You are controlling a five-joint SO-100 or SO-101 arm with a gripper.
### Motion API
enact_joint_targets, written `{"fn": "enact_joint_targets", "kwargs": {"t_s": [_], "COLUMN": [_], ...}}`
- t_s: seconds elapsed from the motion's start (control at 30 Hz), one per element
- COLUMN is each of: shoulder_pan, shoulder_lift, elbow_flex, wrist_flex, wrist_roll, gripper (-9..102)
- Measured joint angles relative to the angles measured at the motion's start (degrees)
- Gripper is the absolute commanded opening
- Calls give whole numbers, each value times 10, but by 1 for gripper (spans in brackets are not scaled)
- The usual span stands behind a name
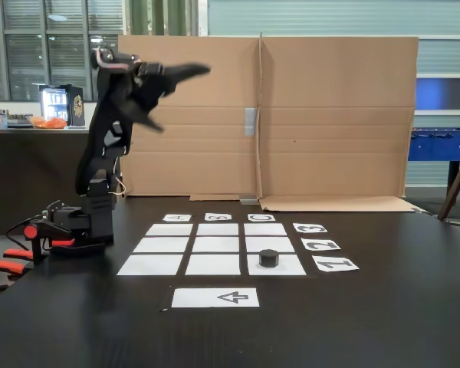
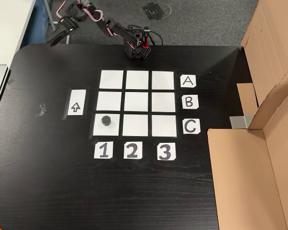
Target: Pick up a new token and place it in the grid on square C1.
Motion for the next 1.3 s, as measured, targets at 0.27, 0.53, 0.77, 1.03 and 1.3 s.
{"fn": "enact_joint_targets", "kwargs": {"t_s": [0.27,0.53,0.77,1.03,1.3], "shoulder_pan": [-66,-37,-22,-6,32], "shoulder_lift": [163,198,193,363,540], "elbow_flex": [4,4,25,391,774], "wrist_flex": [7,7,-2,-182,-387], "wrist_roll": [26,34,55,68,68], "gripper": [52,51,51,51,51]}}
